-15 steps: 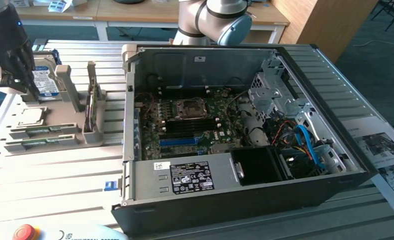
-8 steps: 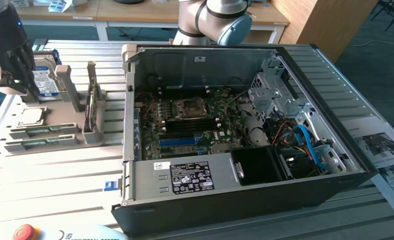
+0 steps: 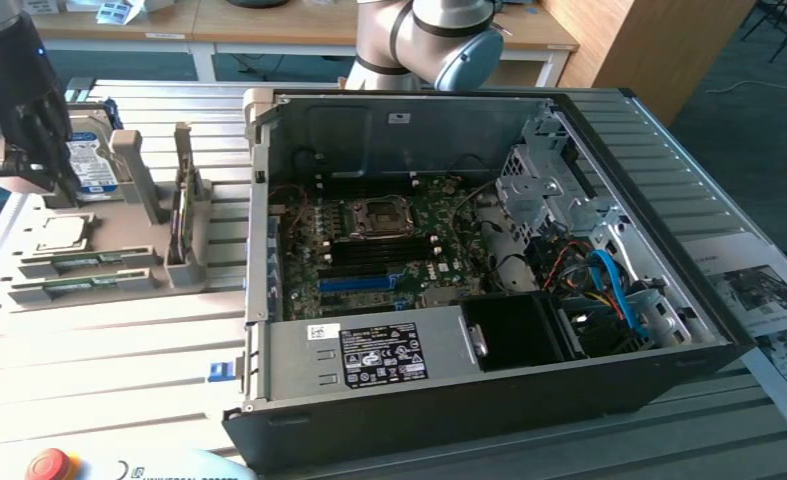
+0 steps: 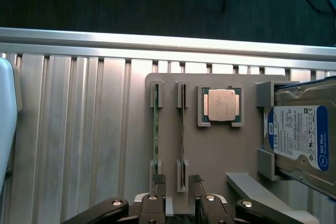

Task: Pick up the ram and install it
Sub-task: 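Pick up the ram and move it above insertion slot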

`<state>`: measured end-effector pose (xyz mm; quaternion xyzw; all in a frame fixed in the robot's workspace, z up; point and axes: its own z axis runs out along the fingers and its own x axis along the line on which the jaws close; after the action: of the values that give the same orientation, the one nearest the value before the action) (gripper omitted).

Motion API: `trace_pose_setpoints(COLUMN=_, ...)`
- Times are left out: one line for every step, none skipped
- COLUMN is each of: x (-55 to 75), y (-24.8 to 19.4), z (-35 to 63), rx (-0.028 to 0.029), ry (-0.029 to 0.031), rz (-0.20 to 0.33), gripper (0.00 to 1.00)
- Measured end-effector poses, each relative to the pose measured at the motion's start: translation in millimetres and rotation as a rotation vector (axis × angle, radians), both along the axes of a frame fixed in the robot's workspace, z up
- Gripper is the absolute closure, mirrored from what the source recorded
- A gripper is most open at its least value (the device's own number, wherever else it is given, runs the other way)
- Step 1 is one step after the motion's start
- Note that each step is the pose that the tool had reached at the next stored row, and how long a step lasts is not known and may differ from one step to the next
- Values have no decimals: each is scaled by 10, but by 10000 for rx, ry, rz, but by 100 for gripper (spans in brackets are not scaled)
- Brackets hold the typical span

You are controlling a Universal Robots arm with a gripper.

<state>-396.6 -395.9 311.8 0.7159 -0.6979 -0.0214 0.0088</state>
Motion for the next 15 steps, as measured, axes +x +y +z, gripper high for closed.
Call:
trace_pose_setpoints(x=0, y=0, z=-17, rx=-1, ry=1, rz=0, gripper=69)
trace_pose_setpoints(x=0, y=0, z=-36, rx=-1, ry=0, rz=0, gripper=69)
trace_pose_setpoints(x=0, y=0, z=-54, rx=0, ry=0, rz=0, gripper=69)
trace_pose_setpoints(x=0, y=0, z=-71, rx=-2, ry=1, rz=0, gripper=69)
trace_pose_setpoints(x=0, y=0, z=-91, rx=-1, ry=1, rz=-1, gripper=69)
trace_pose_setpoints(x=0, y=0, z=-109, rx=-1, ry=0, rz=0, gripper=69)
trace_pose_setpoints(x=0, y=0, z=-127, rx=-1, ry=0, rz=0, gripper=69)
trace_pose_setpoints(x=0, y=0, z=-145, rx=-2, ry=1, rz=0, gripper=69)
trace_pose_setpoints(x=0, y=0, z=-163, rx=-1, ry=1, rz=0, gripper=69)
trace_pose_setpoints(x=0, y=0, z=-180, rx=-2, ry=1, rz=0, gripper=69)
trace_pose_setpoints(x=0, y=0, z=-200, rx=-1, ry=1, rz=0, gripper=69)
trace_pose_setpoints(x=-1, y=0, z=-218, rx=-1, ry=0, rz=-1, gripper=69)
trace_pose_setpoints(x=-2, y=0, z=-236, rx=-1, ry=1, rz=-1, gripper=69)
trace_pose_setpoints(x=-2, y=0, z=-254, rx=-1, ry=1, rz=-1, gripper=69)
trace_pose_setpoints(x=-3, y=0, z=-272, rx=-1, ry=0, rz=0, gripper=69)
